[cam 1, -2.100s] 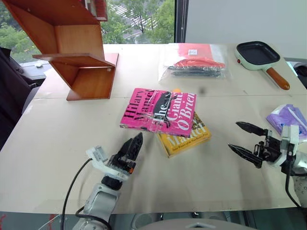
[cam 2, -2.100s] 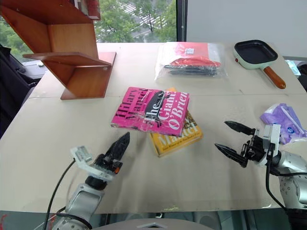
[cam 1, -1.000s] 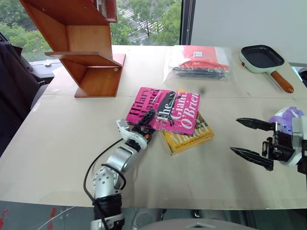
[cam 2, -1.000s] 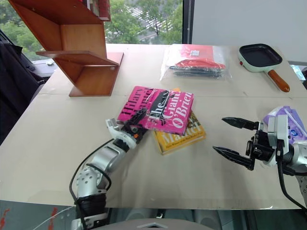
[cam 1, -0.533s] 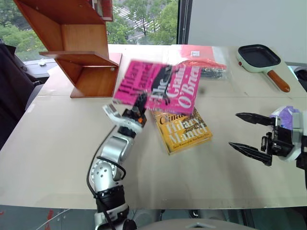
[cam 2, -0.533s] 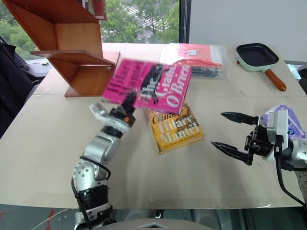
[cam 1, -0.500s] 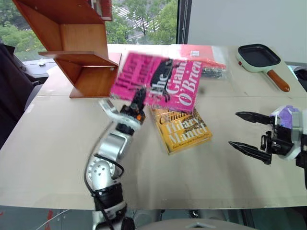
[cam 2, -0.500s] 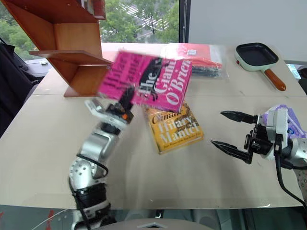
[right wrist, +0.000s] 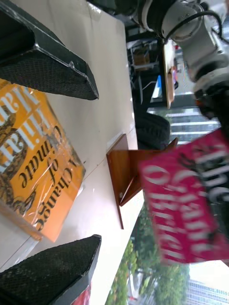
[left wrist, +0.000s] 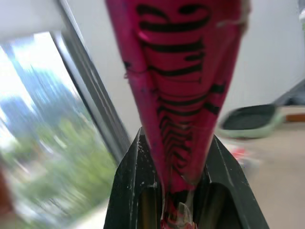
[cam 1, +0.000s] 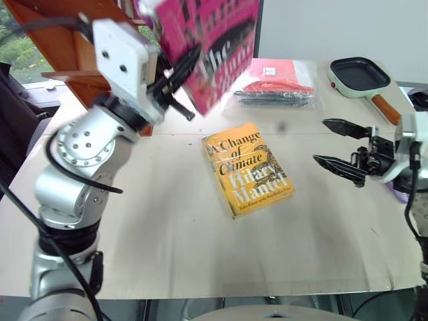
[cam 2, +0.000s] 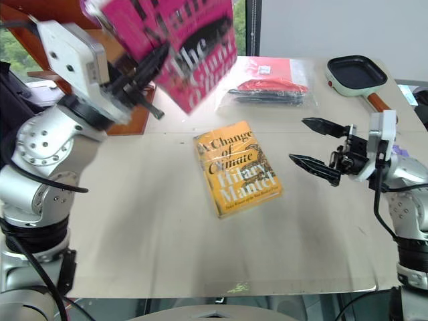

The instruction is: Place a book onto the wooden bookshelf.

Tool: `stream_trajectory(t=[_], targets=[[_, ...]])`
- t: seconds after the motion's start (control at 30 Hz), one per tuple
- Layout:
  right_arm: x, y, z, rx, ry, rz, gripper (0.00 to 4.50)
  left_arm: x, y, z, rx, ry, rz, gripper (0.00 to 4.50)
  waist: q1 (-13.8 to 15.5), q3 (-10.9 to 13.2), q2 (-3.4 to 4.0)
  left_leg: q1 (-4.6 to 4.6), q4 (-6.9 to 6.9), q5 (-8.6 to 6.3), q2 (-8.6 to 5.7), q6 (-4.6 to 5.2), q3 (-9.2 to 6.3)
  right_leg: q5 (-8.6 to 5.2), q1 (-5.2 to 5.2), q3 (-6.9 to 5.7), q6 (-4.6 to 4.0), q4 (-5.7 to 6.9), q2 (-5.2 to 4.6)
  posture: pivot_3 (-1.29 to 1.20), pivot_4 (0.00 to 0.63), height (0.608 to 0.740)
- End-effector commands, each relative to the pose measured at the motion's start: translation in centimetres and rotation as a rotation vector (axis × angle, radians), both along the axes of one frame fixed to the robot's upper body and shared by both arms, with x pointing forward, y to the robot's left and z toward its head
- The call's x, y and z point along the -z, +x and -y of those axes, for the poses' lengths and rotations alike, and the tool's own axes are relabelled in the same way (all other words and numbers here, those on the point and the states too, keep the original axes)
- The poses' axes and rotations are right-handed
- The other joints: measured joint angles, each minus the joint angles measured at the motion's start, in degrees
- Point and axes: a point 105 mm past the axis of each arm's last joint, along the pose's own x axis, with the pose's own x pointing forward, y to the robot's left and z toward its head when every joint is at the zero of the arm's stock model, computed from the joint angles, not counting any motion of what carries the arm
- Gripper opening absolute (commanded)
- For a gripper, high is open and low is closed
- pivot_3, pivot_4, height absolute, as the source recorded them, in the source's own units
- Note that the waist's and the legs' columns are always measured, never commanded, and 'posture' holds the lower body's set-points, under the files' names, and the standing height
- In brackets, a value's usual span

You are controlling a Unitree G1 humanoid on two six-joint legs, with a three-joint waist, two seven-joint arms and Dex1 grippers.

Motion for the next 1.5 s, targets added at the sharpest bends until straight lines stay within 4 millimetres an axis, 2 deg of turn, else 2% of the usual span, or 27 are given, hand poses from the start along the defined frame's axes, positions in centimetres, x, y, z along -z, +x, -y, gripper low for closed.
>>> stream_trajectory(t=[0.03, 0.1, 0.27, 0.33, 0.53, 0.77, 0.97, 1.07, 1.2, 1.5], targets=[[-1.5, 0.4, -0.2, -0.023, 0.037, 0.056, 4.5, -3.2, -2.0, -1.7, -0.401, 0.411, 0.497, 0.17, -0.5, 0.1, 0.03, -0.11, -0.01, 0.0, -0.01, 0.0, 0.02, 0.0, -0.2, 0.08, 0.0, 0.03, 0.04, 0.0, 0.15, 0.74], [-1.9, 0.5, -0.4, -0.039, 0.06, 0.065, 4.5, -2.8, -1.9, -2.8, -0.528, 0.569, 0.57, 0.17, -0.8, 0.2, 0.1, -0.13, -0.1, 0.0, -0.05, 0.0, 0.09, 0.01, -0.36, 0.2, 0.01, 0.08, 0.02, 0.0, 0.15, 0.74], [-2.9, 0.7, -0.3, -0.072, 0.122, 0.071, 4.5, -1.4, -1.4, -4.8, -0.653, 0.71, 0.544, 0.17, -0.2, 0.2, 0.14, -0.24, -0.09, 0.0, -0.01, 0.01, -0.05, 0.01, -0.39, 0.1, 0.01, 0.07, 0.0, 0.0, 0.15, 0.74], [-3.4, 0.7, -0.3, -0.083, 0.155, 0.065, 4.5, -0.9, -1.3, -5.5, -0.692, 0.725, 0.529, 0.17, -0.1, 0.2, 0.13, -0.26, -0.04, -0.01, -0.02, 0.02, -0.06, 0.01, -0.4, 0.08, 0.01, 0.14, -0.02, 0.0, 0.15, 0.74], [-4.1, 0.7, -0.4, -0.095, 0.192, 0.064, 4.5, 3.0, -0.4, -7.8, -0.755, 0.723, 0.388, 0.17, -0.1, 0.2, 0.14, -0.25, 0.0, -0.01, -0.01, 0.02, -0.09, 0.01, -0.43, 0.07, 0.01, 0.35, -0.05, 0.0, 0.15, 0.74], [-4.5, 0.8, -0.8, -0.088, 0.23, 0.063, 4.5, 4.6, -0.1, -9.0, -0.801, 0.716, 0.315, 0.17, -0.1, 0.2, 0.14, -0.23, 0.02, -0.01, 0.0, 0.02, -0.09, 0.02, -0.46, 0.1, -0.01, 0.44, -0.17, 0.0, 0.15, 0.74], [-3.9, 0.9, -0.8, -0.089, 0.226, 0.053, 4.5, 4.4, 1.2, -11.5, -0.886, 0.716, 0.221, 0.17, -0.1, 0.2, 0.14, -0.26, 0.01, -0.01, 0.01, 0.02, -0.08, 0.02, -0.54, 0.11, -0.01, 0.48, -0.16, 0.0, 0.15, 0.74], [-3.9, 0.9, -1.0, -0.091, 0.226, 0.055, 4.5, 4.7, 2.6, -12.6, -0.904, 0.711, 0.134, 0.17, -0.1, 0.2, 0.14, -0.27, 0.02, -0.01, 0.01, 0.02, -0.08, 0.02, -0.54, 0.1, -0.01, 0.49, -0.14, 0.0, 0.15, 0.74], [-4.1, 0.8, -1.3, -0.087, 0.228, 0.064, 4.5, 3.4, 4.5, -14.1, -0.925, 0.732, 0.031, 0.17, -0.1, 0.2, 0.11, -0.29, 0.04, -0.01, -0.03, 0.02, -0.11, 0.03, -0.54, 0.05, -0.01, 0.52, -0.08, 0.0, 0.15, 0.74], [-4.2, 0.9, -1.5, -0.076, 0.223, 0.072, 4.5, 1.7, 4.3, -19.4, -0.996, 0.848, -0.309, 0.17, -1.8, 0.2, 0.08, -0.45, 0.02, 0.0, -0.04, 0.02, 0.03, 0.02, -0.82, 0.12, 0.0, 0.53, -0.05, 0.0, 0.15, 0.74]])
